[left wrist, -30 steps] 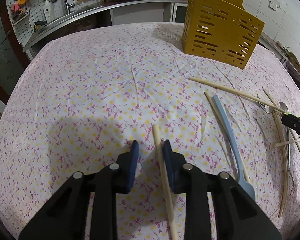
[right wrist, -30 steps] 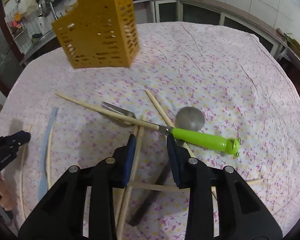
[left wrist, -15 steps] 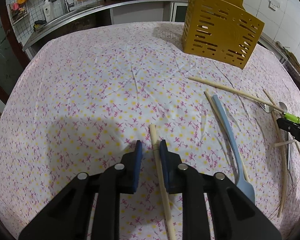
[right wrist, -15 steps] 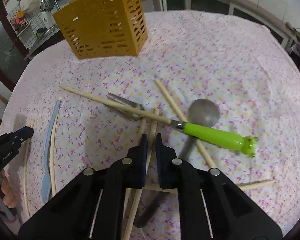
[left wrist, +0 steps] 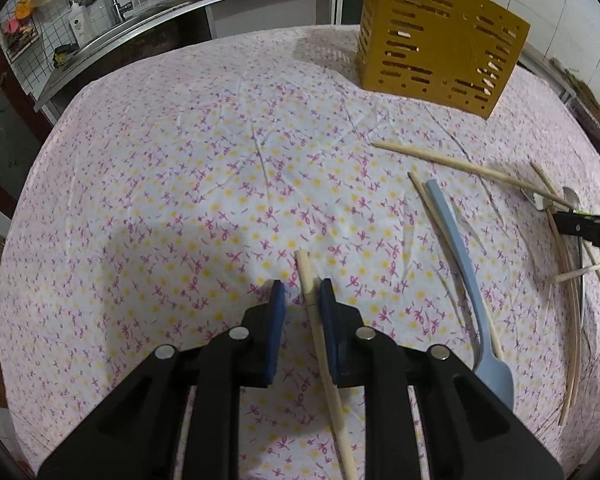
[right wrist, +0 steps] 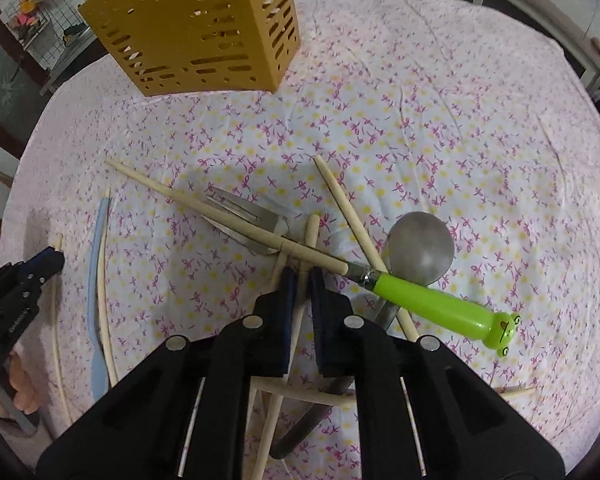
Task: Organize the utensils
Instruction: 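Lift the chopsticks off the cloth with both tools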
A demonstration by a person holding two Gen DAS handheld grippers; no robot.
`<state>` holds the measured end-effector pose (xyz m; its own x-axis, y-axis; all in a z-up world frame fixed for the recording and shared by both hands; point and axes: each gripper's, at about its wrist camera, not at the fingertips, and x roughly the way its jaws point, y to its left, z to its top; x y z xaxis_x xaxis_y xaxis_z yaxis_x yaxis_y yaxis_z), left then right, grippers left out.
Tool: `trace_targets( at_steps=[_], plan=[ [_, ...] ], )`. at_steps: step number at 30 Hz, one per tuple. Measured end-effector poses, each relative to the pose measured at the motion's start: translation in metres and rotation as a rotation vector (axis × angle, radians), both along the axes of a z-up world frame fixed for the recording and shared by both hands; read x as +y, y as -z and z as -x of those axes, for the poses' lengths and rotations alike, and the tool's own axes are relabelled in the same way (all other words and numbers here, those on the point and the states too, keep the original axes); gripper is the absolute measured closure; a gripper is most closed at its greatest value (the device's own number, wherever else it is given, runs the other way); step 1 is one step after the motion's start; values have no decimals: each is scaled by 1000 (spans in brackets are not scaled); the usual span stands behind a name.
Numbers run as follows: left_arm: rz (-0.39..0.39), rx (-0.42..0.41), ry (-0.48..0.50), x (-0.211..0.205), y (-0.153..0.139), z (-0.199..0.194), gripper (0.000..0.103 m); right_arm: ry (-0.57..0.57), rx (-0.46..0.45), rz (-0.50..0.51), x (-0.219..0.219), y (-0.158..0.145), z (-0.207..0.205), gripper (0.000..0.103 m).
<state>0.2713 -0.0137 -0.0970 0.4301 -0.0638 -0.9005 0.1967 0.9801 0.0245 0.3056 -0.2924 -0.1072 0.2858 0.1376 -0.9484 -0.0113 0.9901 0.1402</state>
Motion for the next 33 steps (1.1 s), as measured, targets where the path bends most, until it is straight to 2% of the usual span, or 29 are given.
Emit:
trace_targets(
  at_steps=[4, 11, 19, 21, 23, 24, 28, 33],
  plan=[
    [24, 12, -9, 4, 0, -2, 84, 2, -45, -8, -3, -2, 6, 95],
    [60, 35, -29, 11, -1, -4, 85, 9, -187, -53, -14, -23, 46, 96],
    [7, 61, -25, 1, 0, -18, 84, -6, -256, -97, -8, -46, 58, 96],
    [13, 66, -23, 1, 1, -20, 85, -4, -261, -103, -2, -48, 56, 96],
    [23, 63, -30, 3, 0, -21, 94, -2, -277, -104, -2, -52, 58, 96],
    [36, 60, -40, 5, 0, -21, 95, -2, -284, -103, -2, -52, 59, 96],
    [83, 10, -58, 9, -9, -17, 96, 0, -316, -109, -2, -63, 63, 96],
    [143, -89, -44, 12, -38, -1, 96, 18, -364, -116, -5, -76, 66, 96]
  ],
)
